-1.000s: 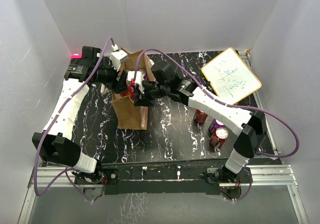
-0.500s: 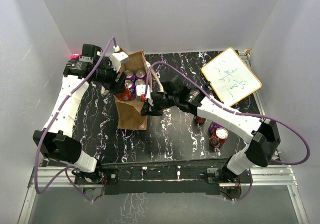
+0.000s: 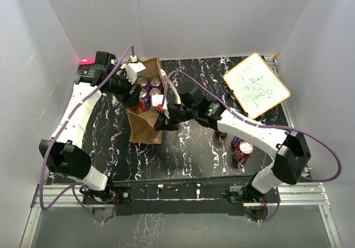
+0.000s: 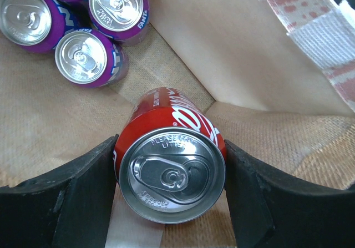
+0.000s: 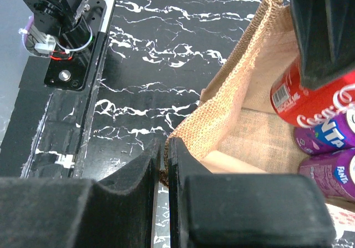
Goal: Place the beverage into the canvas bag
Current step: Place the drink in the canvas bag.
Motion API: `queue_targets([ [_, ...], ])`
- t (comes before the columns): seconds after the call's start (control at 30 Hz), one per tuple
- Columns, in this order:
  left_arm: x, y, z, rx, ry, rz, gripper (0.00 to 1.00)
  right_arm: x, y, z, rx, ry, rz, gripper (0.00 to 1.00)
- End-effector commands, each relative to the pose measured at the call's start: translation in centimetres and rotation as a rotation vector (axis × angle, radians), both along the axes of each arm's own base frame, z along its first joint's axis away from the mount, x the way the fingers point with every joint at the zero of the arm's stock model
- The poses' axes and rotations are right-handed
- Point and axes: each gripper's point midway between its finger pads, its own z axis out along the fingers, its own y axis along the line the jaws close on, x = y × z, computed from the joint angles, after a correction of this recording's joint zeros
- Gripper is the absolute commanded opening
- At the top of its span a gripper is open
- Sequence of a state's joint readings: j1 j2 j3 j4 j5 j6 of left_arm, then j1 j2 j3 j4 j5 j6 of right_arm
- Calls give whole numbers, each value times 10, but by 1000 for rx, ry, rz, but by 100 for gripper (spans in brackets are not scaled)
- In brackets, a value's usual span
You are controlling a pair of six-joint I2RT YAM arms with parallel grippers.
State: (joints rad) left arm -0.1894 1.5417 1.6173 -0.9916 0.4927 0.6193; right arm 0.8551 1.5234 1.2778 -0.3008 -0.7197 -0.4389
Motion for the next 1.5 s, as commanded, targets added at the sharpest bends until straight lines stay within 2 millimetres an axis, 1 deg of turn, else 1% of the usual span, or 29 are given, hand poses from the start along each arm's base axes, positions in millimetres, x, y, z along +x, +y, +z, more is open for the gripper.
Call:
queue_targets([
  [0.0,21,-12,9,-6,-88,-87,0,9,4,-13,-8,35,-17,8],
  [0.17,36,-20,-3,15,-103,-139,0,19,8,-5,20,42,-23,8],
  [0.27,40,-23,-15,63,-105,-168,0,24,10,-1,38,41,-26,8],
  [0.33,42,-21,-23,94,-100,-170,0,26,11,2,51,41,-29,8],
  [0.43,44,-15,-29,125,-108,-152,0,30,11,6,67,41,-35,8],
  [0.63,33,-6,-41,177,-96,-185,0,37,14,18,100,36,-39,8],
  [0.73,33,-1,-44,206,-94,-189,0,39,16,23,116,28,-36,8],
  [0.97,35,2,-46,219,-118,-167,0,42,14,31,140,10,-30,8],
  [1.1,36,2,-44,204,-115,-116,0,44,13,38,162,4,-32,12],
  [1.23,29,-7,-33,134,-126,-134,0,44,14,44,184,3,-29,17],
  [1.33,31,-15,-18,88,-133,-118,0,43,14,45,188,2,-25,21],
  [1.47,41,-21,6,45,-160,-78,0,42,12,49,194,-7,-30,31],
])
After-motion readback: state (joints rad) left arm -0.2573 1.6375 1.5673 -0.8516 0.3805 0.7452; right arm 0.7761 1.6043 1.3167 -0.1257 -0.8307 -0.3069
